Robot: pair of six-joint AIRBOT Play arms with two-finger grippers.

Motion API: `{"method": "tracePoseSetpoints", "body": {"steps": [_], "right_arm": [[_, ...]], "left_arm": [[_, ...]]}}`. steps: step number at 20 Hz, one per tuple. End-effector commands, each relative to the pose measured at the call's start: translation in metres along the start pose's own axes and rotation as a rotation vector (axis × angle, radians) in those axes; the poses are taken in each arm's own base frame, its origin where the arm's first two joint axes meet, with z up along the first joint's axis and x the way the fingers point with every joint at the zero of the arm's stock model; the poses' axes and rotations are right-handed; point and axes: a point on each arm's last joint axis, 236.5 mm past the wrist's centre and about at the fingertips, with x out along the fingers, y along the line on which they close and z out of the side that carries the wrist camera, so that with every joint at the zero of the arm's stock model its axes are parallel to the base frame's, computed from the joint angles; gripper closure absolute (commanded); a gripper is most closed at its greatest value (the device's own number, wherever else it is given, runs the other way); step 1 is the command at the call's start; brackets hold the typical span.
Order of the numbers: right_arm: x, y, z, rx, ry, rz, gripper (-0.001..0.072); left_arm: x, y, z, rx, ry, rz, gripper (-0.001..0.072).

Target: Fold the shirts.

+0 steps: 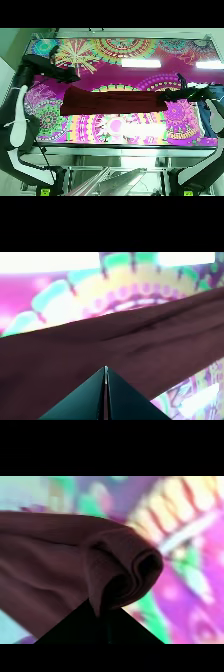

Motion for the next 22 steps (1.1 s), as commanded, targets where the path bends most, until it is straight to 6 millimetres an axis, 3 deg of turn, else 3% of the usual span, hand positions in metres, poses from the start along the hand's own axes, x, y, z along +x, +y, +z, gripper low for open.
{"method": "tracePoseSetpoints", "body": {"steps": [1,4,7,10,14,16,18,20,22], "right_arm": [[-0.03,0.075,0.022,-0.089,-0.049,0.156,0.0695],[-0.071,0.15,0.032,-0.185,-0.119,0.279,0.0695],[-0.09,0.195,0.019,-0.251,-0.106,0.317,0.0695],[-0.089,0.226,0.006,-0.271,-0.073,0.337,0.0694],[-0.084,0.252,-0.005,-0.298,-0.048,0.354,0.0695],[-0.078,0.256,-0.009,-0.285,-0.029,0.36,0.0694],[-0.072,0.26,-0.008,-0.282,-0.031,0.358,0.0694],[-0.066,0.262,-0.002,-0.283,-0.057,0.347,0.0694],[-0.055,0.271,-0.002,-0.293,-0.062,0.346,0.0694]], "left_arm": [[0.062,-0.047,-0.011,0.076,0.023,-0.032,0.0662],[0.144,-0.075,-0.063,0.119,0.16,-0.051,0.0689],[0.204,-0.111,-0.081,0.168,0.185,-0.095,0.0689],[0.239,-0.144,-0.079,0.163,0.195,-0.174,0.0689],[0.247,-0.145,-0.071,0.164,0.206,-0.197,0.0689],[0.225,-0.153,-0.069,0.148,0.232,-0.239,0.0689],[0.18,-0.164,-0.059,0.202,0.248,-0.271,0.0689],[0.106,-0.176,-0.036,0.265,0.209,-0.293,0.0689],[0.018,-0.185,-0.004,0.334,0.086,-0.3,0.069]]}}
